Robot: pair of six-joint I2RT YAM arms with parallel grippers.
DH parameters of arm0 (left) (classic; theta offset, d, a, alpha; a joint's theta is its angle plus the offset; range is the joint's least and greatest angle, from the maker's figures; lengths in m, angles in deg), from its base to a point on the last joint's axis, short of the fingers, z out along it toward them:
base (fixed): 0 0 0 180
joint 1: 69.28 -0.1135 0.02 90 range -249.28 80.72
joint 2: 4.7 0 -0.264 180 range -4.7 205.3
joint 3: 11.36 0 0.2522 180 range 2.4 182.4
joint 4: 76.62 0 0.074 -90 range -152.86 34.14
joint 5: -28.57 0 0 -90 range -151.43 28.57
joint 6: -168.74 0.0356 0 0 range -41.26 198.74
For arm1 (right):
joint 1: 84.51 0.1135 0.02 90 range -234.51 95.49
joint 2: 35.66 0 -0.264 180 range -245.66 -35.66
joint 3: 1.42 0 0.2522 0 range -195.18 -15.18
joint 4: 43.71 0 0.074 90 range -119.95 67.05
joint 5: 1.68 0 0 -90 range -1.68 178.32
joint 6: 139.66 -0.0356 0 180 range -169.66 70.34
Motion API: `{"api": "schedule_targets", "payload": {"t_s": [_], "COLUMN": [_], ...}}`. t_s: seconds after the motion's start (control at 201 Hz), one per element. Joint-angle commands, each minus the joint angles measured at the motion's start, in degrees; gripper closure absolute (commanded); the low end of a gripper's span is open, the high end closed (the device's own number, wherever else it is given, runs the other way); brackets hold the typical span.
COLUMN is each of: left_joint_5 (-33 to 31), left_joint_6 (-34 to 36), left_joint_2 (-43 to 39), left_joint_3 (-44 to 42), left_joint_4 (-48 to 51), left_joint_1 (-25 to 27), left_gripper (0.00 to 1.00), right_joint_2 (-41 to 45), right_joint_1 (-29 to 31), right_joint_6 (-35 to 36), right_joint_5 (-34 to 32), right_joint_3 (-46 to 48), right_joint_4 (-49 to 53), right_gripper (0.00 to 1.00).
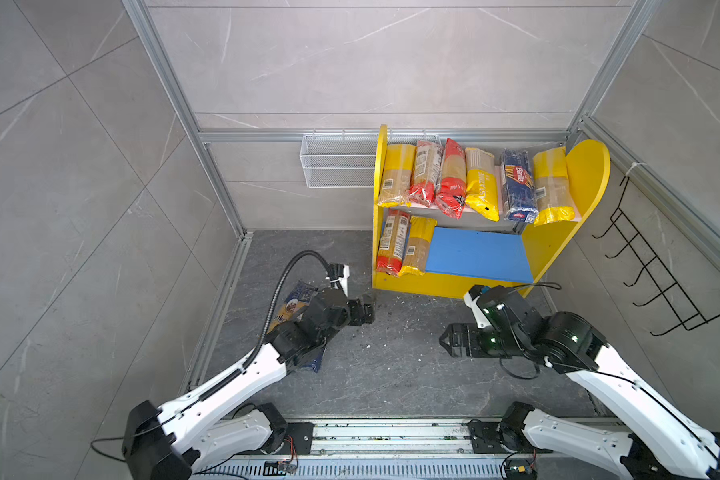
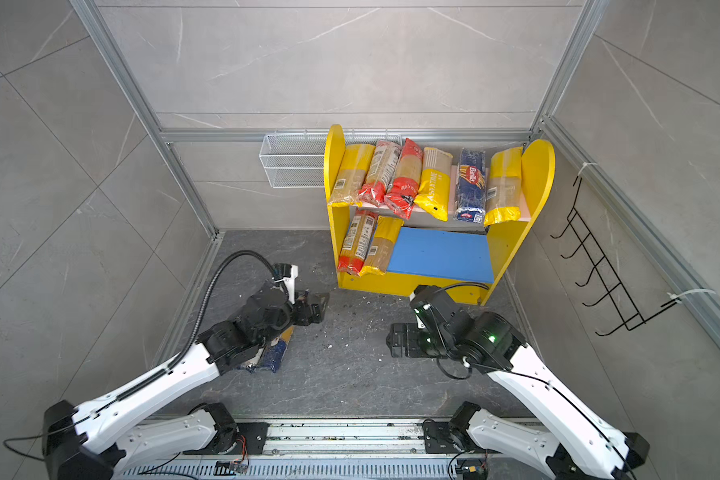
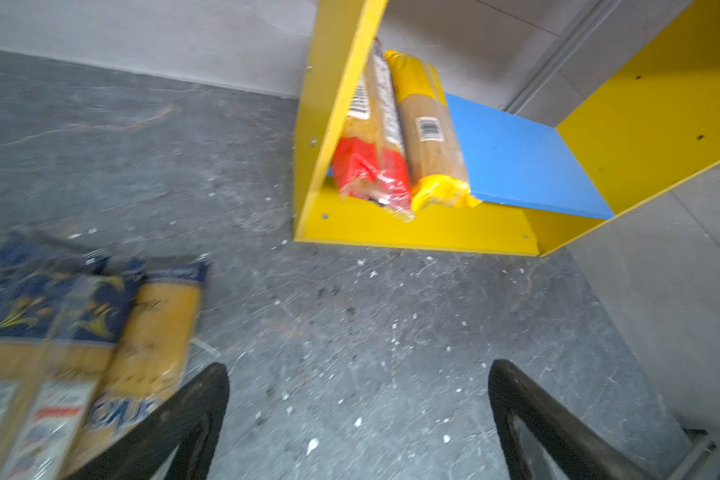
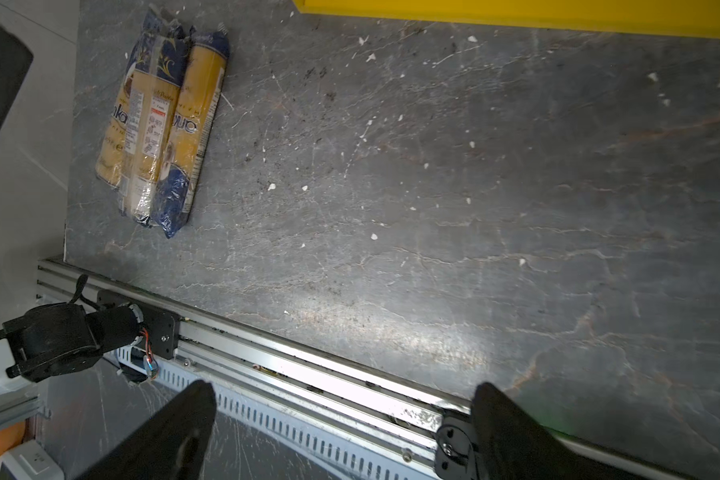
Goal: Place and organize the pasta boxes and bags onto the shelf
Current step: 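Lower the left gripper to the floor bags while moving the right gripper forward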
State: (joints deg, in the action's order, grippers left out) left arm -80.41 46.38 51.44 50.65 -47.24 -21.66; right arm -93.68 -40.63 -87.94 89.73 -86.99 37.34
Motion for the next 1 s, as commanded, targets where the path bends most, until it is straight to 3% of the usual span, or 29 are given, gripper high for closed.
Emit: {"api": "schedule_targets", "payload": {"t_s": [0.0, 0.214, 0.438, 0.682, 0.886, 0.99], "left_joint_5": [-6.9, -12.3, -10.8, -6.3, 5.1, 7.6], "left_joint_6": [-5.5, -19.7, -32.0, -31.6, -22.0, -18.2], "left_joint_2": [-8.1, -19.5, -16.1, -11.0, -5.8, -1.8], "left_joint_3": [-3.2, -7.3, -8.9, -11.2, -13.6, -12.9], "left_joint_4": [15.9, 36.6, 48.5, 43.6, 34.1, 30.1], "left_joint_1": [0.0, 0.0, -0.9, -5.3, -21.4, -26.7], "left_gripper": [0.00, 0.00, 0.00, 0.00, 0.00, 0.00], "right_joint_2": [-3.3, -11.7, -16.7, -18.6, -17.8, -16.7], "right_joint_1": [0.2, 0.3, 0.3, 0.3, 0.3, 0.3], "right_joint_6": [3.0, 4.3, 4.3, 5.6, 7.0, 7.8], "right_joint_5": [4.5, 9.7, 13.3, 14.5, 14.2, 12.9], "right_joint_3": [-1.1, -4.7, -7.1, -8.7, -8.8, -8.8], "right_joint_4": [-5.8, -12.2, -15.8, -15.7, -14.3, -13.2], "right_gripper": [0.00, 0.00, 0.00, 0.00, 0.00, 0.00]}}
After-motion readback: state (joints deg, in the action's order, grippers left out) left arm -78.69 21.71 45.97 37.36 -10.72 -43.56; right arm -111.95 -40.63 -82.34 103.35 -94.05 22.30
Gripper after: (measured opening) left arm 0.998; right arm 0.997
